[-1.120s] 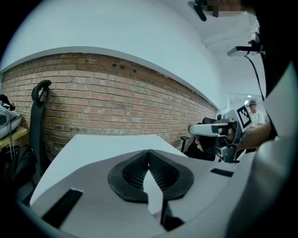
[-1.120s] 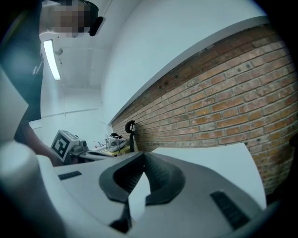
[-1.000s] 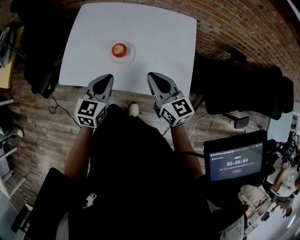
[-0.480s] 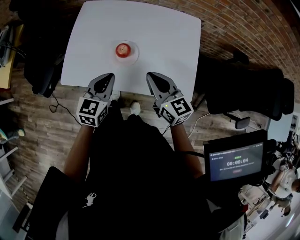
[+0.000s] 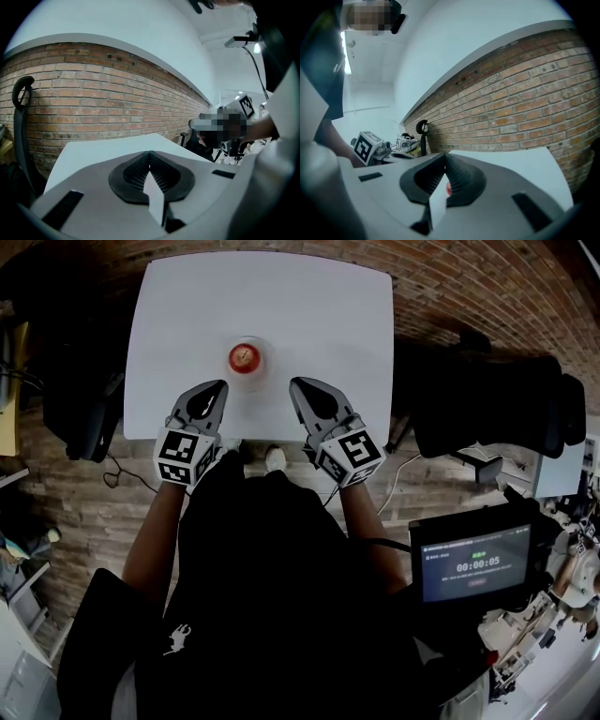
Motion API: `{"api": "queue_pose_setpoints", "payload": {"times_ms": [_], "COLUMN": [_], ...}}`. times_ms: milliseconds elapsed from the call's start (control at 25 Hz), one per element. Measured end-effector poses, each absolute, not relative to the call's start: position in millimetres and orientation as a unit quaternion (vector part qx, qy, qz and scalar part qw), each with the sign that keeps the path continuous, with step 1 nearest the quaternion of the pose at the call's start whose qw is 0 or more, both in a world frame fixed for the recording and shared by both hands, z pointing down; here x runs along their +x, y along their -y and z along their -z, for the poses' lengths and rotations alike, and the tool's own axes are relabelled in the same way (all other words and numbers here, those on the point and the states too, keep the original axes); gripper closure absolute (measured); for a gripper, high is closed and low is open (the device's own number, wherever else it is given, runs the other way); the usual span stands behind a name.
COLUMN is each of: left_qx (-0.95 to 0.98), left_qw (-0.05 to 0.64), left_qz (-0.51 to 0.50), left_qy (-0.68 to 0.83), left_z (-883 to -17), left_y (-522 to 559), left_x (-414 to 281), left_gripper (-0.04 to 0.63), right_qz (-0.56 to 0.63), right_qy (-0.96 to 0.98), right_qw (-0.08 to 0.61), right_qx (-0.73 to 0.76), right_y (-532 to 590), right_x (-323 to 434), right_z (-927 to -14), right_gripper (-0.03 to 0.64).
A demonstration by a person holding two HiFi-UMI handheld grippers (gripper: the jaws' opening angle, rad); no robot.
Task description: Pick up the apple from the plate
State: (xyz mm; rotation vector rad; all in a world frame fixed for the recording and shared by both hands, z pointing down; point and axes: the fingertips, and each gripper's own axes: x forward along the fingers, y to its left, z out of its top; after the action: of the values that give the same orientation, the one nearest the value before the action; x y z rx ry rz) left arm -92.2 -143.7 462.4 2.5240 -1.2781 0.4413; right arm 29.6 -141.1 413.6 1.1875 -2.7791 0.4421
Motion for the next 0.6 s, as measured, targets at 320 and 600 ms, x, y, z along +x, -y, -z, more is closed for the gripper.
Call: {"api": "queue_pose_setpoints", "payload": {"times_ms": [320,600], "left_qx": [0.882,0.895], "left_qw": [0.131,0.131], "left_qz": [-0.173,-0.193], "left_qy": [0.417,0.379], "left_z": [-475,-494], "left_y": [181,193], "left_x": [-86,-69], "left_gripper": [0.589,0.588], "right_qz": [-0.150,-0.161], "right_qy": [0.894,0.885], "right_qw": [0.049,0.065], "right_qx": [0.419,0.431], "right_y": [161,168], "right_x": [31,32], "right_z": [-410,-417], "right_gripper": [0.612,0.612]}}
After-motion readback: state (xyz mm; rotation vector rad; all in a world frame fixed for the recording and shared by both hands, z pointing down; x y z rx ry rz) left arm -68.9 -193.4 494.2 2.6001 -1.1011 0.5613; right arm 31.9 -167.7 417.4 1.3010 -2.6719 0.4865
